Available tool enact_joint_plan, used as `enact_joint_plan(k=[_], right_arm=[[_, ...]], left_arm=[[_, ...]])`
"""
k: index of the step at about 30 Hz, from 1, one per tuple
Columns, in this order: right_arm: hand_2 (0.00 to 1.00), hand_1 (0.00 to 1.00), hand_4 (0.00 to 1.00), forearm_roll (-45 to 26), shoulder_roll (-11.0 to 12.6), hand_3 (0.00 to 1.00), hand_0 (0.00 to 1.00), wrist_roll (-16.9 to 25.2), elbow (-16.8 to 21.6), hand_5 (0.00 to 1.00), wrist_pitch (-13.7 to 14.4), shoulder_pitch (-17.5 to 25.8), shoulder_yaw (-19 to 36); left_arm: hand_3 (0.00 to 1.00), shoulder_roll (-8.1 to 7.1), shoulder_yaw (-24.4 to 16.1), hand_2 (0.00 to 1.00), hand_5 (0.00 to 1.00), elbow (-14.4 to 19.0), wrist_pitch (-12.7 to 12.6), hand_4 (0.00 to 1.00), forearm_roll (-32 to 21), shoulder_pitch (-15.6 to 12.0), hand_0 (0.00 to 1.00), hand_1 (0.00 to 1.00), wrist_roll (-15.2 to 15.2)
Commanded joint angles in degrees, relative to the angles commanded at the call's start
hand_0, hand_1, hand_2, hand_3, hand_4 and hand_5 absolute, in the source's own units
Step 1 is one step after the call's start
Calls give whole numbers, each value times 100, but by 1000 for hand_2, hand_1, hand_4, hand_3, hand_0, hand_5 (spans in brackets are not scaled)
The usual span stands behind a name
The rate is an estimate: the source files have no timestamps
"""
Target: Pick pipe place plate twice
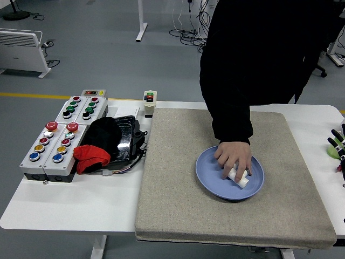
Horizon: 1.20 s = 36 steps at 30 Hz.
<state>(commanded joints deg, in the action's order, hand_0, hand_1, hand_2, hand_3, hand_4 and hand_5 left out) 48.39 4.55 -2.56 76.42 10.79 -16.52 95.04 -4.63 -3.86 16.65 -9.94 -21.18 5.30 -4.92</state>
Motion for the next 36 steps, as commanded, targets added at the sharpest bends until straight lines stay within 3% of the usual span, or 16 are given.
enact_joint_plan(k=[24, 36], right_arm=[[892, 784, 528, -212, -68, 834, 828, 190, 32, 615, 181, 8, 211], [898, 788, 526, 73, -81, 835, 835, 159, 15, 660, 17, 63, 315]], left_arm=[[633, -2, -7, 700, 998, -1, 3, 304, 9, 26, 697, 676, 0], [633, -5, -17, 699, 998, -5, -11, 302, 11, 38, 698, 676, 6]])
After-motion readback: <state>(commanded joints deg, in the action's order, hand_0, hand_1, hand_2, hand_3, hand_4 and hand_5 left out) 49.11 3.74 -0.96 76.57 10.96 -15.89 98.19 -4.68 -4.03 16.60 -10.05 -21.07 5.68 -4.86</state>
